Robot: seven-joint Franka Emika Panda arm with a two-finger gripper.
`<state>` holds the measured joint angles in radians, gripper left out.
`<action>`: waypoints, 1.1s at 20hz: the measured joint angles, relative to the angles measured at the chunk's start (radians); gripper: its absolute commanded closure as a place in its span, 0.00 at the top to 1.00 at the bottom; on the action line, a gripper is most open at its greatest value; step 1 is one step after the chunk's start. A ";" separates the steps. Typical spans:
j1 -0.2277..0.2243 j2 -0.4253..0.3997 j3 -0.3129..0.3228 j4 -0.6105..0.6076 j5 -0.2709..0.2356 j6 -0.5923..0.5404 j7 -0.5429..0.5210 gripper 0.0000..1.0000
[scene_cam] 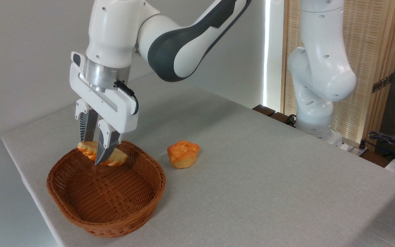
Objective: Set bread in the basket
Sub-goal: 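Lift the pale bread roll and carry it over the wicker basket, then lower the roll into the basket, open the gripper and raise it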
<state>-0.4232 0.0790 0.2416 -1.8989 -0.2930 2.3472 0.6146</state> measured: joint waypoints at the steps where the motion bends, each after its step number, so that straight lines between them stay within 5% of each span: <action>1: 0.000 0.003 0.000 0.000 0.000 0.001 0.000 1.00; 17: 0.000 0.000 0.001 0.011 0.001 -0.004 0.000 1.00; 22: -0.002 -0.046 0.000 0.018 0.068 -0.138 0.000 1.00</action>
<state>-0.4254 0.0332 0.2412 -1.8812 -0.2249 2.2094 0.6149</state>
